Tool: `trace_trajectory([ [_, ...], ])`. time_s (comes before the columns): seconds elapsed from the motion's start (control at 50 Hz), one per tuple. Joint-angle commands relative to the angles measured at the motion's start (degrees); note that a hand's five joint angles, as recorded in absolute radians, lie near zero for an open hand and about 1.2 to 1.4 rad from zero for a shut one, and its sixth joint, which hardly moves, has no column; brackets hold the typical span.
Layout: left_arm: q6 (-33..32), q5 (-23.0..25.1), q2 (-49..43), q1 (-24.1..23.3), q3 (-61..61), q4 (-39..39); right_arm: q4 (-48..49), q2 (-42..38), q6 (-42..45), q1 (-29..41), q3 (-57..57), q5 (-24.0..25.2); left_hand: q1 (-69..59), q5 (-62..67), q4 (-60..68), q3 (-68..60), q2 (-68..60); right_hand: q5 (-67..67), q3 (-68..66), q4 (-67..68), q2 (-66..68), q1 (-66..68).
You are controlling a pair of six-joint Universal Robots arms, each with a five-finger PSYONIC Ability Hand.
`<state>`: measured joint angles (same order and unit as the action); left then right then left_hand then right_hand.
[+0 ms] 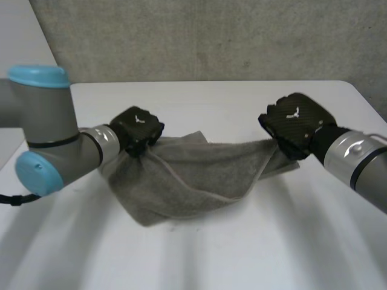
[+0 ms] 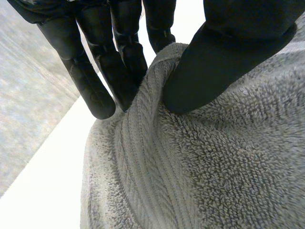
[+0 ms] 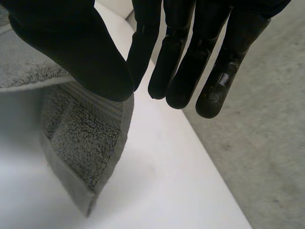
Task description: Fold the towel.
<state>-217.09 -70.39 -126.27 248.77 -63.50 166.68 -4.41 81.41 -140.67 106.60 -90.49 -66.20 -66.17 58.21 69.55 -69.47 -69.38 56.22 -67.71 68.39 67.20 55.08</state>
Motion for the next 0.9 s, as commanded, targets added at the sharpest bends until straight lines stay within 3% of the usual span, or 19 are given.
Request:
trace_trajectory([
  [0.02, 6.16, -0.01, 10.96, -0.56, -2.51, -1.01, -7.45, 1.03, -1.18, -0.17, 9.11, -1.83, -13.83, 11.79, 10.45, -10.53, -10.62, 13.78, -12.29, 11.61, 12.8, 24.92],
  [0.18, 18.97, -1.32, 22.9, -0.12, -2.86, -8.55, -23.6, 4.72, -2.59, -1.92, 22.8, -1.83, -13.83, 11.79, 10.45, -10.53, -10.62, 13.78, -12.29, 11.61, 12.8, 24.92],
  [0.26, 23.01, -2.11, 24.4, -0.04, -4.17, -11.1, -27.05, 6.04, -2.33, -2.89, 24.14, -1.04, -13.83, 11.79, 10.45, -10.53, -10.62, 13.78, -12.29, 11.61, 12.8, 24.92],
  [0.32, 27.06, -2.2, 24.84, 0.05, -8.54, -12.17, -28.28, 7.01, -2.33, -2.72, 23.52, -0.6, 0.53, -2.57, -3.92, 3.83, 3.74, 13.78, -12.29, 11.61, 12.8, 24.92],
  [0.46, 27.78, -1.94, 22.82, 0.4, -19.56, -7.43, -27.58, 5.96, -1.62, -1.57, 16.58, -0.78, 9.7, -11.74, -13.08, 12.99, 12.91, 13.78, -12.29, 11.61, 12.8, 24.92],
  [0.6, 27.43, -2.03, 19.57, -0.04, -25.53, -2.07, -23.63, -0.71, -1.36, -1.57, 11.84, -1.48, 20.96, -23.0, -24.34, 24.25, 24.17, 13.78, -12.29, 11.61, 12.8, 24.92],
  [0.9, 24.97, -2.03, 19.57, 0.49, -28.08, 0.22, -19.93, -0.81, -1.18, -2.28, 5.68, -0.69, 24.67, -26.71, -28.05, 27.96, 27.88, 13.78, -12.29, 11.61, 12.8, 24.92],
])
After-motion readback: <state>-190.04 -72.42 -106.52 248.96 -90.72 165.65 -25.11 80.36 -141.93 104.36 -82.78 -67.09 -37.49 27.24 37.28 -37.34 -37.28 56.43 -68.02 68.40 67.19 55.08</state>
